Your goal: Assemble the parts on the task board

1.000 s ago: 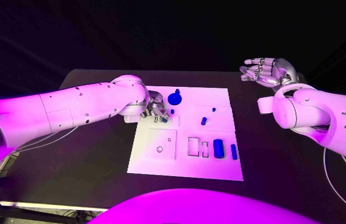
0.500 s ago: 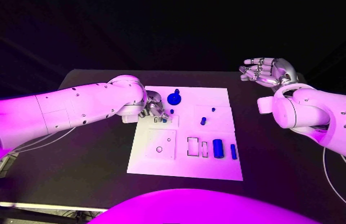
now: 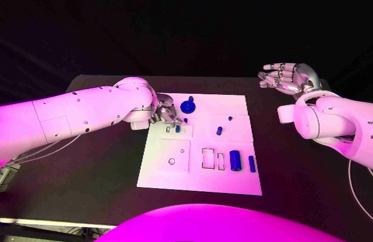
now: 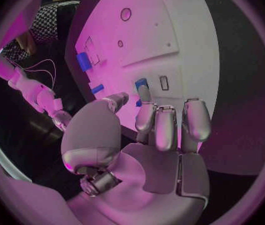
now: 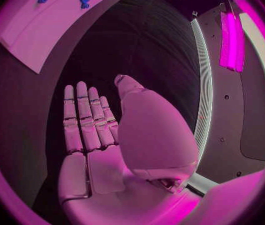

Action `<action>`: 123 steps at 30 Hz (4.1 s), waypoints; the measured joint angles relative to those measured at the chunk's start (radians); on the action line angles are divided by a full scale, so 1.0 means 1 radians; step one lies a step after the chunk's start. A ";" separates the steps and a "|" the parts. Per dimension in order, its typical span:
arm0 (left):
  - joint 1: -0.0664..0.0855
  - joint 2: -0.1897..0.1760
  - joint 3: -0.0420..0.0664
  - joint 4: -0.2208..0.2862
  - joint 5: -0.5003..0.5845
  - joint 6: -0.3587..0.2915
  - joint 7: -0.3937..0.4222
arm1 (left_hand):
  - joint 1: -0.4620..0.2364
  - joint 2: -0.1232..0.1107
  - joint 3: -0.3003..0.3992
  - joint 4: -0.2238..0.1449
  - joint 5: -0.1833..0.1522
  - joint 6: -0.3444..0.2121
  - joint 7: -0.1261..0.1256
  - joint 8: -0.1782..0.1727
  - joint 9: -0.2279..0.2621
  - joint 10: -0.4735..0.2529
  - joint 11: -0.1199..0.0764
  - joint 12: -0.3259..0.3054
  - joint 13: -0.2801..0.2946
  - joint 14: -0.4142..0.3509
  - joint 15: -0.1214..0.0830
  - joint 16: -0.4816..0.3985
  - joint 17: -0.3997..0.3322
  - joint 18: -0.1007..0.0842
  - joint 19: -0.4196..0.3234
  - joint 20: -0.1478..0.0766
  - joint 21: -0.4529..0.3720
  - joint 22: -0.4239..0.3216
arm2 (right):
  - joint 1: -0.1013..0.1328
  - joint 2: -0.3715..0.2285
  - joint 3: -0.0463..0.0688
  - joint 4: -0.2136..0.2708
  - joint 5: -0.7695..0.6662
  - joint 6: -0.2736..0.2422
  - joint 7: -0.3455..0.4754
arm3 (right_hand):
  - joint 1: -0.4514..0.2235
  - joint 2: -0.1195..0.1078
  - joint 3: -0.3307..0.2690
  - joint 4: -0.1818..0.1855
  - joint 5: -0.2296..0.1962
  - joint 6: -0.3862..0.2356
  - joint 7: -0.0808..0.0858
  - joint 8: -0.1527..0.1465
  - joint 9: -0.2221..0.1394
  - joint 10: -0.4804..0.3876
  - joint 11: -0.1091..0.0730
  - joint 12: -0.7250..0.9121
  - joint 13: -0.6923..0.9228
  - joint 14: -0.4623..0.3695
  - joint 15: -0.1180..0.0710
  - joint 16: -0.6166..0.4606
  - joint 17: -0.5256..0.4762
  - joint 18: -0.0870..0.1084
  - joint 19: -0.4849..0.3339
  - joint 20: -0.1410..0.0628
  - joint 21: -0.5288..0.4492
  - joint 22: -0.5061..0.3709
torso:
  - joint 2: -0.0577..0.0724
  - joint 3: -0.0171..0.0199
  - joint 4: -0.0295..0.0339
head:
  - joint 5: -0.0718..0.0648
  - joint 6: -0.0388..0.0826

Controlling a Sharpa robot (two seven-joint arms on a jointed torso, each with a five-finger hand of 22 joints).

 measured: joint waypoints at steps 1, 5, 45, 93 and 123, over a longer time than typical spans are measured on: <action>0.000 -0.001 0.003 0.002 0.000 0.000 0.000 | 0.000 0.000 -0.003 0.003 0.000 0.000 0.000 0.000 0.000 0.000 0.000 0.000 0.000 0.000 0.000 0.000 0.000 0.000 0.000 0.000 0.000 0.000 | 0.000 0.000 0.000 0.000 0.000 0.000 0.000 | 0.000 0.000 0.000 0.000 0.000 0.000 0.000 0.000 0.000 0.000 0.000 0.000 0.000 0.000 0.000 0.000 0.000 0.000 0.000 0.000 0.000 0.000 | 0.000 0.0000 -0.0001 | 0.000 0.000; 0.002 -0.004 0.021 0.009 0.001 -0.002 0.000 | 0.002 -0.002 -0.007 0.004 -0.004 -0.007 0.007 -0.007 0.000 -0.020 0.002 -0.023 -0.025 0.000 0.000 -0.004 0.000 0.000 -0.012 0.000 -0.011 -0.016 | -0.001 0.000 0.000 -0.002 0.000 0.000 0.000 | 0.000 0.000 0.000 0.000 0.000 0.000 0.000 0.000 0.000 0.000 0.000 0.000 0.000 0.000 0.000 0.000 0.000 0.000 0.000 0.000 0.000 0.000 | 0.000 -0.0005 -0.0004 | 0.000 0.000; 0.093 0.149 0.027 -0.378 0.032 0.032 0.016 | 0.125 0.010 -0.080 0.008 0.002 -0.162 0.105 -0.198 -0.139 -0.213 0.091 -0.207 -0.277 0.003 0.068 -0.044 -0.043 0.011 -0.130 0.034 -0.116 -0.160 | -0.003 0.000 0.000 -0.004 0.000 0.003 0.000 | 0.000 0.000 0.003 0.003 0.004 0.000 0.000 0.000 -0.001 0.000 0.000 0.000 -0.003 -0.004 0.004 0.000 -0.003 0.000 -0.003 0.003 -0.004 -0.004 | 0.004 -0.0005 -0.0011 | 0.016 0.000; 0.067 0.183 0.004 -0.428 0.069 0.096 0.017 | 0.135 0.027 -0.085 0.008 -0.001 -0.140 0.097 -0.193 -0.148 -0.206 0.084 -0.194 -0.269 0.003 0.068 -0.044 -0.042 0.010 -0.119 0.031 -0.111 -0.147 | -0.003 0.001 0.000 0.000 -0.001 0.004 0.000 | 0.000 0.000 0.005 0.000 0.004 0.000 0.000 0.004 -0.002 0.000 0.000 0.000 -0.006 -0.004 0.004 -0.006 -0.005 0.000 -0.003 0.003 -0.004 -0.008 | 0.002 0.0001 0.0002 | 0.009 0.000; 0.061 0.196 -0.001 -0.451 0.080 0.103 0.023 | 0.173 0.046 -0.082 0.005 -0.001 -0.119 0.090 -0.186 -0.152 -0.198 0.076 -0.184 -0.263 0.004 0.068 -0.044 -0.036 0.009 -0.112 0.030 -0.104 -0.136 | -0.003 0.001 0.000 0.001 -0.001 0.004 0.000 | 0.000 0.000 0.005 0.000 0.004 0.000 0.000 0.004 -0.003 0.000 0.000 0.000 -0.007 -0.004 0.004 -0.006 -0.006 0.000 -0.003 0.003 -0.004 -0.010 | 0.002 0.0004 0.0006 | 0.004 0.000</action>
